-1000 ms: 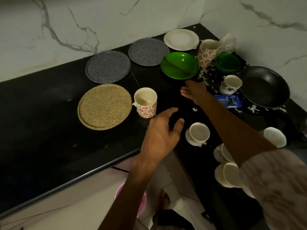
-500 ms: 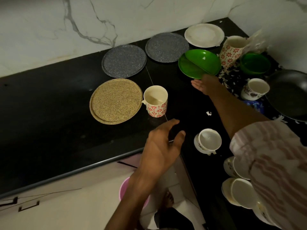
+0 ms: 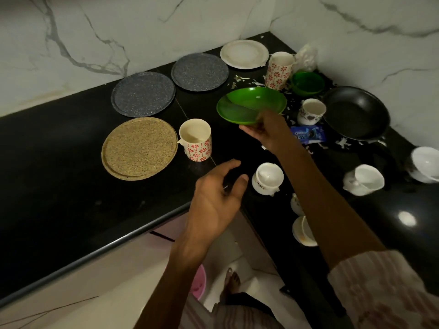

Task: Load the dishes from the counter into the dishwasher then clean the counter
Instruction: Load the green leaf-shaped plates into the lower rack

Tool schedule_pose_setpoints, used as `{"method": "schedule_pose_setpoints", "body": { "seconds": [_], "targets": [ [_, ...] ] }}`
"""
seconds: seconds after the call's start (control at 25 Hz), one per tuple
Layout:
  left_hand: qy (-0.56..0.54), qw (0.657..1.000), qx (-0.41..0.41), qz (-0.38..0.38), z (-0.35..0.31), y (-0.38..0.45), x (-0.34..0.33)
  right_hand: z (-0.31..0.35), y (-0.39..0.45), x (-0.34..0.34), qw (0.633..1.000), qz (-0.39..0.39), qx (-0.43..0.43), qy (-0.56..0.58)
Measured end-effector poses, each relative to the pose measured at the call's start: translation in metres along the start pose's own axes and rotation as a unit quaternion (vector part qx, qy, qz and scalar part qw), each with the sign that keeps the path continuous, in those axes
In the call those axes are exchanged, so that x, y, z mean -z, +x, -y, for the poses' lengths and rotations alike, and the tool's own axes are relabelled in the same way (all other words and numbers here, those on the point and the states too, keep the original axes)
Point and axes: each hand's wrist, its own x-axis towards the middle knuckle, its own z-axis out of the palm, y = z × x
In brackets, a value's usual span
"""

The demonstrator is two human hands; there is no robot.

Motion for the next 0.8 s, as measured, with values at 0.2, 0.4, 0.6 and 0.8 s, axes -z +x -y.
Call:
{"method": "schedule_pose_setpoints", "body": {
  "seconds": [0.2, 0.4, 0.6, 0.8],
  "targets": [
    [-0.091, 0.996, -0.002, 0.018, 0.009, -0.044, 0.035, -0.055, -0.128, 0.008, 0.999, -0.022, 0.038, 0.001],
    [-0.012, 0.994, -0.099, 0.047, 0.038, -0.118, 0.082, -0.140, -0.251, 0.005, 0.996, -0.071, 0.060, -0.011],
    [0.041, 0.971, -0.151, 0.183, 0.079, -0.169, 0.104, -0.201, -0.335, -0.016, 0.993, -0.102, 0.052, -0.024],
    [0.112, 0.943, -0.184, 0.254, 0.103, -0.201, 0.117, -0.235, -0.380, -0.016, 0.983, -0.158, 0.061, -0.075]
  ]
}}
